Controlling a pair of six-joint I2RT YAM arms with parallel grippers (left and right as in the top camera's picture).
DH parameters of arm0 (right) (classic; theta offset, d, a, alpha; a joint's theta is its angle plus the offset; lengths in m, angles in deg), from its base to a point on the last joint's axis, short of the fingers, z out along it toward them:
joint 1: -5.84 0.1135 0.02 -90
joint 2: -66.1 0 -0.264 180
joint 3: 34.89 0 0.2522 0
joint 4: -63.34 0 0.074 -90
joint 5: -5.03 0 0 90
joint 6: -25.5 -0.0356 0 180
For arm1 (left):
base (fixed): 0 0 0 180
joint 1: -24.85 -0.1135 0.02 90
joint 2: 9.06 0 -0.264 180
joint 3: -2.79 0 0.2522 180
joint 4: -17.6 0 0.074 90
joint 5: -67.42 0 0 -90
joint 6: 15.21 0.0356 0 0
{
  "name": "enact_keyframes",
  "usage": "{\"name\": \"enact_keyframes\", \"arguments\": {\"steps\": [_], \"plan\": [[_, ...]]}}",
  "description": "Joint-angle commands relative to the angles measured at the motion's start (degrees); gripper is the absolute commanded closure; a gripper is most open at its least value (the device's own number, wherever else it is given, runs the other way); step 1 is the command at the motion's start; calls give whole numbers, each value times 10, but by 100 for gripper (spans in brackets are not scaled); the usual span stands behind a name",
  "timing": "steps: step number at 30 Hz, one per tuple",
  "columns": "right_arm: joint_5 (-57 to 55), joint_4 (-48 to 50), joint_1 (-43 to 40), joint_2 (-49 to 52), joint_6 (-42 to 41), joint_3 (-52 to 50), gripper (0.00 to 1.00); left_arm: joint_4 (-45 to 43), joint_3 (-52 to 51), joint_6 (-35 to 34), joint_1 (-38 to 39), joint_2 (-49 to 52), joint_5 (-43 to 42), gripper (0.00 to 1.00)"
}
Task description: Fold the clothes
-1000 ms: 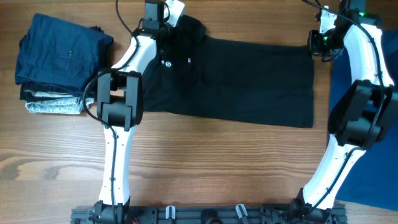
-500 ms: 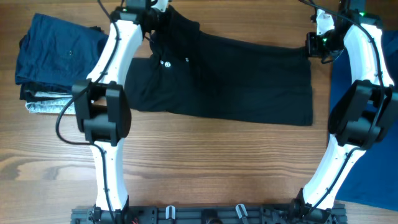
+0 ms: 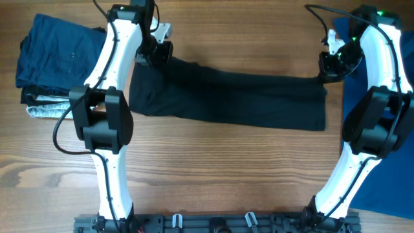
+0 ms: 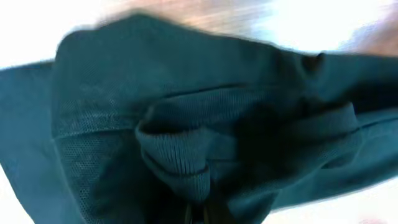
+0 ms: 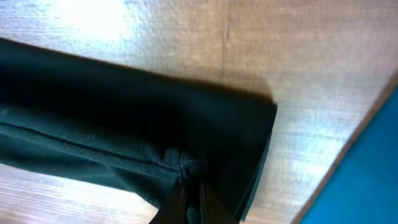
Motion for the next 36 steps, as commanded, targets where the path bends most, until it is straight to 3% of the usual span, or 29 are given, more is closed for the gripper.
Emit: {"name": "enact_keyframes", "arguments": {"steps": [1, 5, 9, 13, 18, 23, 24, 25, 26, 32, 36], "plan": [[-21, -13, -4, -18, -47, 2, 96, 37, -2, -29, 2, -14, 1, 96], [-21, -21, -5, -18, -84, -50, 96, 50, -28, -94, 2, -14, 5, 96], [-22, 6, -5, -17, -101, -135, 96, 82, -57, -162, 2, -14, 73, 96], [-27, 57, -5, -17, -114, -179, 96, 87, -100, -166, 3, -14, 73, 96], [-55, 49, -5, -17, -117, -179, 95, 76, -167, -174, 2, -14, 73, 96], [-55, 35, -5, -17, -129, -179, 96, 70, -181, -174, 2, -14, 73, 87], [-56, 34, -5, -18, -126, -179, 91, 71, -180, -174, 2, -14, 73, 87], [-55, 27, -5, -18, -112, -172, 72, 68, -179, -173, 2, -14, 73, 71], [-55, 20, -5, -18, -112, -162, 69, 67, -175, -172, 2, -14, 73, 62], [-33, -96, -5, -33, -110, 36, 52, 123, -34, -172, -2, -14, 73, 53], [108, -96, 1, -70, -50, 46, 54, 141, 24, -174, -2, -14, 73, 52]]}}
